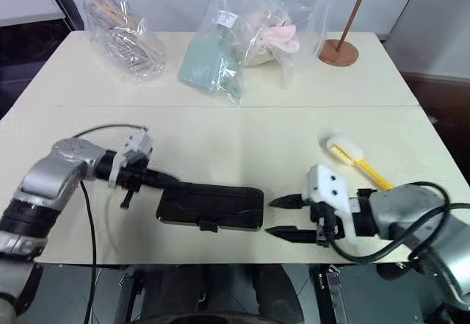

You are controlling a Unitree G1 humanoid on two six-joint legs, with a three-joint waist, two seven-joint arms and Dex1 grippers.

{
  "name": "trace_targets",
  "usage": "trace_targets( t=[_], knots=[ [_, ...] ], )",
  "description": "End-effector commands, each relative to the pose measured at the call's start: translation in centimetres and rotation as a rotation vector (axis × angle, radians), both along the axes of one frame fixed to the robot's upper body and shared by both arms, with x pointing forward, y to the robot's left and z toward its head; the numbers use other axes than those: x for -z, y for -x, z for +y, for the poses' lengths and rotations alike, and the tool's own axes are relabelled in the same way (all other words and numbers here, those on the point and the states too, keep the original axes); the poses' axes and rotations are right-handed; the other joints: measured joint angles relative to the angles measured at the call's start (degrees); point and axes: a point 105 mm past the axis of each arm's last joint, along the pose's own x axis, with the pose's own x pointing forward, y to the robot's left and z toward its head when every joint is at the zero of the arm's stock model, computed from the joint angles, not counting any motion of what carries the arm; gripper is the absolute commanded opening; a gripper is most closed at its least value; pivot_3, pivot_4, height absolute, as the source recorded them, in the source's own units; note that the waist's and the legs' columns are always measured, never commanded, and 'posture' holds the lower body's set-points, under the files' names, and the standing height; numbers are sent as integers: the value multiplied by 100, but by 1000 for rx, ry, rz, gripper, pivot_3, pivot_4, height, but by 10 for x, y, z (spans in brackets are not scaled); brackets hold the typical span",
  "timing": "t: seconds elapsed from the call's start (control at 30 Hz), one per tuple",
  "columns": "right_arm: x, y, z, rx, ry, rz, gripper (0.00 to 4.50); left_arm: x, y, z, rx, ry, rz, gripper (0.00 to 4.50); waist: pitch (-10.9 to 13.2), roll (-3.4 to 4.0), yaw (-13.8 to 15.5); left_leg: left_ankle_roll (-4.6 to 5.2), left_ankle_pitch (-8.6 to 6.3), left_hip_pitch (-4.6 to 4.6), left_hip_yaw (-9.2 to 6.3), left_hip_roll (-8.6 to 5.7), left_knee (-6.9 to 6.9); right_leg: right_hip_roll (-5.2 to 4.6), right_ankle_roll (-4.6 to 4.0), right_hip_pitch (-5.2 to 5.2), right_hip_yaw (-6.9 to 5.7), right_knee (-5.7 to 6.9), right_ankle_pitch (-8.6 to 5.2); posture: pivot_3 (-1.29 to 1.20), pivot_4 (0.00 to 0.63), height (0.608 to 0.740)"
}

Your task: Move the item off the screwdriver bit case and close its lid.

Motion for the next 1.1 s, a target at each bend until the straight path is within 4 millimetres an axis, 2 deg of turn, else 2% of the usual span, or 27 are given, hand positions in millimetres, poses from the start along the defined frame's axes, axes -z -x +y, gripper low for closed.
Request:
trace_targets(
  t=[0.03,0.1,0.2,0.3,0.43,0.5,0.57,0.63,0.73,0.83,0.87,0.93,1.0,1.03,1.07,1.1],
  knots=[
    [8,2,17,-9,21,-74,981,-19,-18,4,-34,13,-57,0,-1,1,-35,0,0,2,4,-2,0,-1,6,2,4,-2,3,0,150,737],
    [21,8,28,-41,37,-76,31,-9,-21,0,17,-45,-62,0,-3,5,-94,0,0,3,7,-3,-2,-2,13,3,6,-6,6,0,150,737],
    [41,17,48,-95,64,-97,31,11,-21,-12,124,-112,-35,0,-4,5,-94,1,0,7,3,-2,-8,2,16,1,5,-4,5,0,150,737],
    [58,18,72,-96,51,-109,31,36,-17,-33,250,-166,-28,0,-4,3,-87,1,0,3,2,-1,-6,3,15,-2,3,-2,5,0,150,737],
    [71,-1,95,-23,79,-213,31,59,-9,-57,372,-212,-33,0,-5,2,-85,0,0,0,3,-2,0,2,5,-2,6,-2,1,0,150,737],
    [74,-8,101,-6,108,-266,31,66,-7,-63,410,-227,-43,0,-5,2,-85,0,0,0,4,-2,0,2,3,-2,6,-2,0,0,150,737],
    [80,-32,96,84,206,-403,31,74,-1,-68,460,-252,-50,0,-5,2,-84,0,0,0,3,-2,-1,2,9,-2,6,-1,3,0,150,737],
    [81,-59,83,171,318,-553,31,77,4,-72,493,-255,-41,0,-7,4,-92,1,0,2,2,-2,-2,2,13,-1,6,-1,5,0,150,737],
    [76,-78,66,233,404,-679,31,76,14,-78,523,-223,4,0,-8,3,-97,1,0,8,2,-2,-2,3,11,1,7,1,6,0,150,737],
    [78,-74,59,246,397,-646,31,76,24,-81,545,-198,28,0,-10,3,-90,1,0,7,0,-2,-2,2,11,3,7,3,6,0,150,737],
    [79,-68,60,229,362,-591,31,78,21,-80,527,-206,14,0,-12,4,-72,1,0,7,1,-2,-2,1,13,4,7,3,6,0,150,737],
    [77,-39,66,152,238,-391,31,79,5,-69,441,-243,-45,0,-16,7,-41,1,0,7,0,-4,-1,-1,15,7,5,1,6,0,150,737],
    [72,-17,63,98,170,-257,531,78,-15,-57,320,-280,-104,0,-16,6,-25,1,0,6,0,-10,2,-7,16,13,6,-7,5,0,150,737],
    [68,-14,55,109,153,-205,821,72,-24,-48,264,-273,-120,249,-20,1,-19,1,0,5,-1,-11,3,-7,16,17,6,-11,5,0,150,737],
    [67,-13,49,119,143,-172,1301,69,-29,-43,231,-265,-128,546,-23,-5,-26,1,0,9,-2,-11,6,-8,16,25,6,-15,6,0,150,737],
    [57,-7,37,113,106,-99,1811,56,-36,-27,172,-252,-139,874,-26,-9,-40,1,0,14,-3,-11,6,-7,15,29,6,-14,7,0,150,737]
  ],
)
